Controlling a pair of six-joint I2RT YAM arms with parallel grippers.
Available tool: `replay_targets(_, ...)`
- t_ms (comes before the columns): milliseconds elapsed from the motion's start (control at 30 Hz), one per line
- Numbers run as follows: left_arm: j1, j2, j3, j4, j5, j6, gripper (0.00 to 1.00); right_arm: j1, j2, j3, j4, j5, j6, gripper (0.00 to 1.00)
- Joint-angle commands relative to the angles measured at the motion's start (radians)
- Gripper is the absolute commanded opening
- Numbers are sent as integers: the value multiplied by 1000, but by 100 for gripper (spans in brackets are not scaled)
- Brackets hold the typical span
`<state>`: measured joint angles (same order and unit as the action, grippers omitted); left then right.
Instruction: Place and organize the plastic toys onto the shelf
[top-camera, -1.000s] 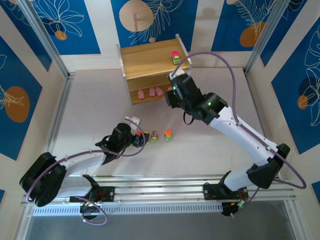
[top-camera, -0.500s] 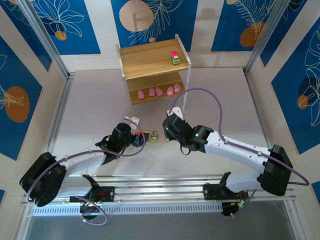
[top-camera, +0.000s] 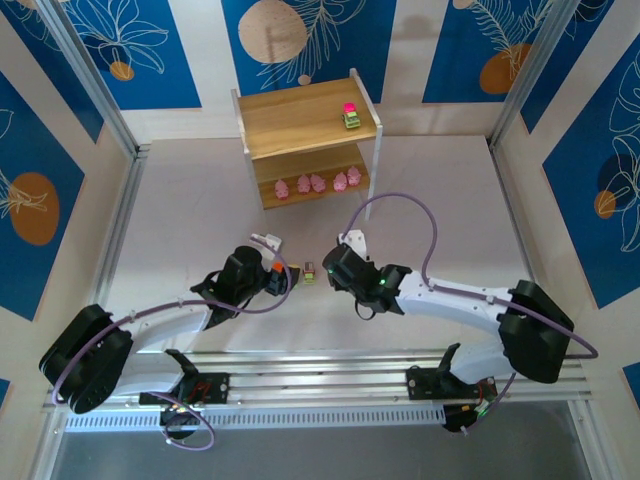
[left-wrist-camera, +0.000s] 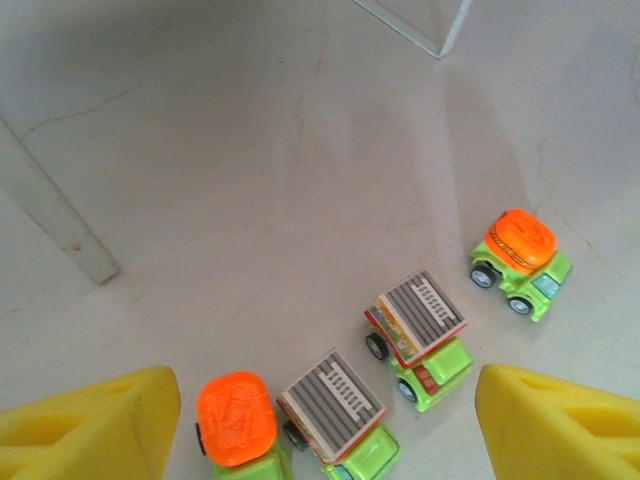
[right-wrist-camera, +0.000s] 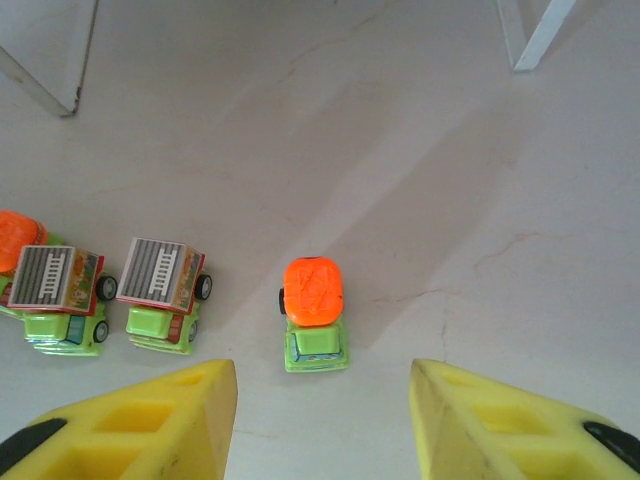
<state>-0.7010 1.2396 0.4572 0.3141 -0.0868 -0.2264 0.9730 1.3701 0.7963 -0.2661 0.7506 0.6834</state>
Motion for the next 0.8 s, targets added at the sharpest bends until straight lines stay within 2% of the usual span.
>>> replay_targets(0,11,15,41,-10,62,24,77,-14,41,-10,54,-26,41,49)
replay_targets(267,10,43,62,-31,120,44,77,-31,141,-1,94,-67,42,49)
replay_targets(767,10,52,64,-30,118,37,77,-59,243,-9,203,-63,-6,45)
